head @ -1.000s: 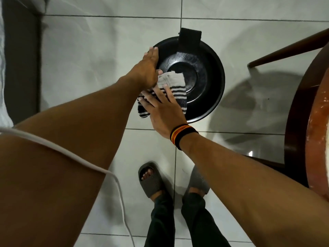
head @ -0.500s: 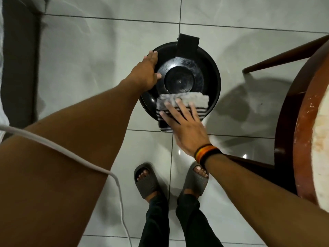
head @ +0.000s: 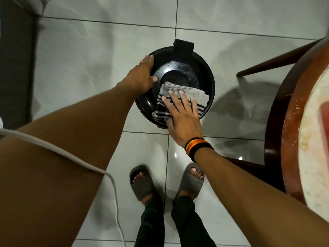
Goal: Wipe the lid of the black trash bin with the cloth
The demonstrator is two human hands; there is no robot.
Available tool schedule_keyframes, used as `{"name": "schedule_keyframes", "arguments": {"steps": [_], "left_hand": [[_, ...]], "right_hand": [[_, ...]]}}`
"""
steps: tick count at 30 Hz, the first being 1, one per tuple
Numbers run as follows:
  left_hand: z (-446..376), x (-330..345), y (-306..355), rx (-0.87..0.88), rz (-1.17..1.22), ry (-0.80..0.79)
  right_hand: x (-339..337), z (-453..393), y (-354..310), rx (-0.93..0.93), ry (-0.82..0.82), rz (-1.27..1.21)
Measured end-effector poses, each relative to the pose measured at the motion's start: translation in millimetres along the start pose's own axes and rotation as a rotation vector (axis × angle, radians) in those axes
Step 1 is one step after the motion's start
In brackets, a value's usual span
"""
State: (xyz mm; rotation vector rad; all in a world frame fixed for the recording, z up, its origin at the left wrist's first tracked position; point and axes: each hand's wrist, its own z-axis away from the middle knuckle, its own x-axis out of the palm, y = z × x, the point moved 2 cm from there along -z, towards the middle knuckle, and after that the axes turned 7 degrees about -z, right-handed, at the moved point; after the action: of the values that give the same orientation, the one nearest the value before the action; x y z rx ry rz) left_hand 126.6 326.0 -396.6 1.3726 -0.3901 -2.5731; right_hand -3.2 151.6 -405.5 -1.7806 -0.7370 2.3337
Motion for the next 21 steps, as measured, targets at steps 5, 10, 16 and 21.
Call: {"name": "schedule_keyframes", "arguments": {"steps": [5,10,16,21], "left_hand": [[17.5,-1.5,7.4,-0.032,0.081,0.126],[73.3,16.2,29.5,-0.166,0.334,0.511],[93.8,42.3,45.2,-0.416,0.524,0.365],[88.7,39.6,45.0,-0.516,0.597,0.299]], "right_hand": [[-5.4,-6.8,-19.9,0.093,-0.022,-0.155],[-33.4,17.6,12.5,0.612,0.318,-0.628],[-42.6,2.5,32.0,1.048,0.324,-0.910],[-32.3,0.9,35.2,1.220,0.282,-1.181]]}}
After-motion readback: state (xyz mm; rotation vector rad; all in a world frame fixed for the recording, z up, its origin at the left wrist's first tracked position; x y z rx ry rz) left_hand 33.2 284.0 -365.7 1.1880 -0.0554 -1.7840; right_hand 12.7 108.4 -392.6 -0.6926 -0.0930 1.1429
